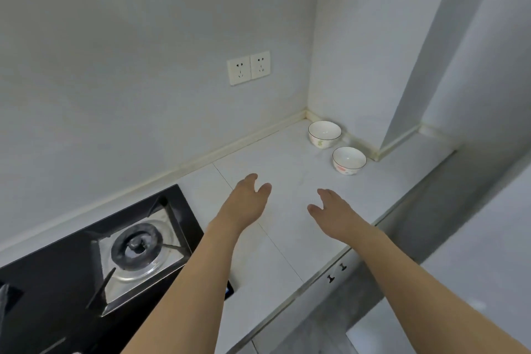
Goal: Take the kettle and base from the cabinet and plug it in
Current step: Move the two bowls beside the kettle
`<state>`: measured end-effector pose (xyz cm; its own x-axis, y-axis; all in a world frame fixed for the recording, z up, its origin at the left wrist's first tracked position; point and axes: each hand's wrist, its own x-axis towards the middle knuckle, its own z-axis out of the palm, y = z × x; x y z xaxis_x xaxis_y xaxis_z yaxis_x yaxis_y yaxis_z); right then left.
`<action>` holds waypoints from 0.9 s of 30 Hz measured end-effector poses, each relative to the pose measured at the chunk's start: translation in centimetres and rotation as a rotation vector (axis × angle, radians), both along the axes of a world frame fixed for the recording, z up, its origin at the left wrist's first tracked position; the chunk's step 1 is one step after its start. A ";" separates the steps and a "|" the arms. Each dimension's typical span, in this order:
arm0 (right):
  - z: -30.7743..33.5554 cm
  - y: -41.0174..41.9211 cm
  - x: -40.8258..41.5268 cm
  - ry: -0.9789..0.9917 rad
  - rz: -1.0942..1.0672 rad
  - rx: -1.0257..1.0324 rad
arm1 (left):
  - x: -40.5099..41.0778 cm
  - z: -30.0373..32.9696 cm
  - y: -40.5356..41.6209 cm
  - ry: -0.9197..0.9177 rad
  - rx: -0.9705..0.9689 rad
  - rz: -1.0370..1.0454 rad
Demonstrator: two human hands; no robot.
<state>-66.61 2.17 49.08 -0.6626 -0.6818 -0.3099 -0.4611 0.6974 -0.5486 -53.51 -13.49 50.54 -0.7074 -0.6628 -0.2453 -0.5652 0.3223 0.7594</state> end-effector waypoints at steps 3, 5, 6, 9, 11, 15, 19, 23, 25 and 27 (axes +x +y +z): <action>-0.3 -1.4 -2.5 -0.194 -0.081 -0.075 | -1.5 -0.4 -1.4 -0.007 0.048 0.046; -0.6 -2.6 -4.2 -0.365 -0.196 -0.168 | -2.8 -1.0 -3.0 -0.013 0.095 0.089; -0.8 -3.0 -5.1 -0.442 -0.270 -0.213 | -3.6 -1.2 -3.8 -0.012 0.124 0.115; -1.7 -3.7 -8.1 -0.606 -0.520 -0.335 | -7.7 -1.6 -5.7 -0.011 0.209 0.133; -2.2 -3.7 -10.4 -0.713 -0.653 -0.387 | -11.2 -2.1 -6.1 0.001 0.311 0.153; -3.1 -3.4 -15.2 -0.895 -0.902 -0.569 | -17.1 -3.0 -5.8 0.035 0.549 0.178; -5.4 -3.9 -20.9 -0.982 -1.124 -0.694 | -23.7 -4.9 -6.9 0.069 0.749 0.266; -7.6 -4.4 -25.7 -1.045 -1.272 -0.737 | -29.3 -7.1 -8.4 0.114 0.871 0.369; -8.9 -4.7 -27.8 -1.074 -1.326 -0.742 | -32.0 -8.3 -9.1 0.069 0.871 0.374; -10.1 -5.2 -29.3 -1.083 -1.347 -0.744 | -34.4 -9.4 -10.1 0.041 0.861 0.384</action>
<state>-95.92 -3.01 38.97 -0.5449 -0.1151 -0.8306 0.8272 -0.2358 -0.5100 -87.91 -23.60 41.11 -0.4973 -0.4545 -0.7390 -0.4839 -0.5617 0.6711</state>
